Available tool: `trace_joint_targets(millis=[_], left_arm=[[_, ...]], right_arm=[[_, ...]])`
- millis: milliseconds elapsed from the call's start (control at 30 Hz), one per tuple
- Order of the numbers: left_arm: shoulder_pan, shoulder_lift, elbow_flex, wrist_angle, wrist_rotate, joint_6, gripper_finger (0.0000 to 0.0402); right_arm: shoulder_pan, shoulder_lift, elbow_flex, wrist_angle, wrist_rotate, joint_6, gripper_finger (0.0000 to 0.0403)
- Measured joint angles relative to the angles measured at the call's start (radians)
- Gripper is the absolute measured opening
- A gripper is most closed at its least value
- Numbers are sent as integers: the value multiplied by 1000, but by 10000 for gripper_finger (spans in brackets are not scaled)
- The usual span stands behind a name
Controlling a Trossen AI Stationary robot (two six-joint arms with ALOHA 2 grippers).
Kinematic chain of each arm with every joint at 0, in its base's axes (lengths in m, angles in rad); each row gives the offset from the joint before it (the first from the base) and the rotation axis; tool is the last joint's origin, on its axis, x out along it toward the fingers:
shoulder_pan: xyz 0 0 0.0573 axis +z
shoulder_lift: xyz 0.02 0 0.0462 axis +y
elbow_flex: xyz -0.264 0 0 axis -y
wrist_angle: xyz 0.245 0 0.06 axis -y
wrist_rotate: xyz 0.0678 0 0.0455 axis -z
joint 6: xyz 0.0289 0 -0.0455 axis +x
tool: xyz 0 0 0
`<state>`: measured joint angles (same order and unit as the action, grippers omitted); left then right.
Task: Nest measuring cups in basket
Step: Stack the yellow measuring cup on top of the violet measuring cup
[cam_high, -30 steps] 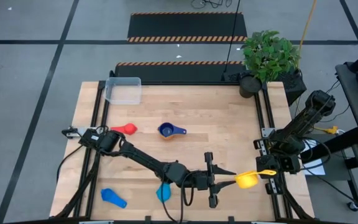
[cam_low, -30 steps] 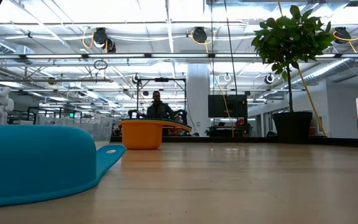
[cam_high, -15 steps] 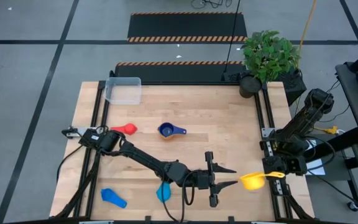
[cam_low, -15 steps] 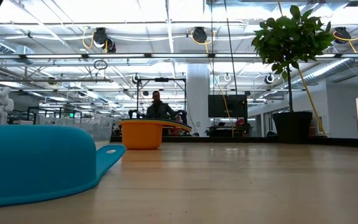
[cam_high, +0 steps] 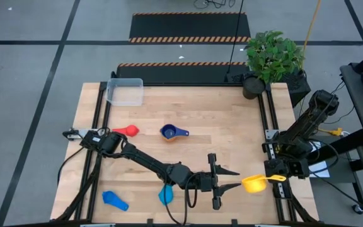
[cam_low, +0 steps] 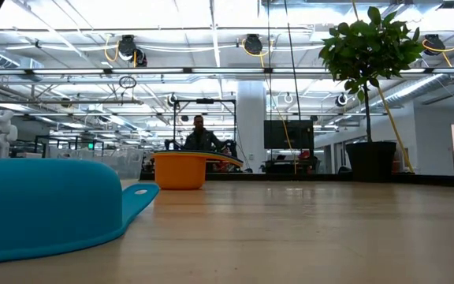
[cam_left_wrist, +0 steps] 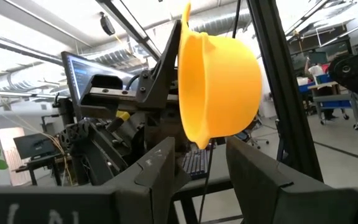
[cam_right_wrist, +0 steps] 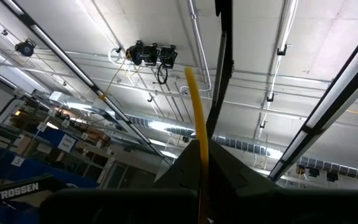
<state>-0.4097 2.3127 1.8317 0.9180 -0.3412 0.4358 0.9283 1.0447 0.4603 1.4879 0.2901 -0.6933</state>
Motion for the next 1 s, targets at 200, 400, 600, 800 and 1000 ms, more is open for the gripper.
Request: trace_joint_targets(millis=[200,400,600,800,1000], left_arm=[[7,0,0,0,0,-14,149],[20,0,-1,-14,0,-53,149],[16,0,-1,-9,0,-33,148],[16,0,-1,-10,0,-27,110],[15,0,-1,-26,2,-30,45]], right_arm=[[-5,2,0,-5,0,1,2],[-46,30,0,13,-5,50,2],[-51,33,0,23,-5,53,2],[-50,33,0,27,-4,50,2],[-50,33,0,26,-3,50,2]])
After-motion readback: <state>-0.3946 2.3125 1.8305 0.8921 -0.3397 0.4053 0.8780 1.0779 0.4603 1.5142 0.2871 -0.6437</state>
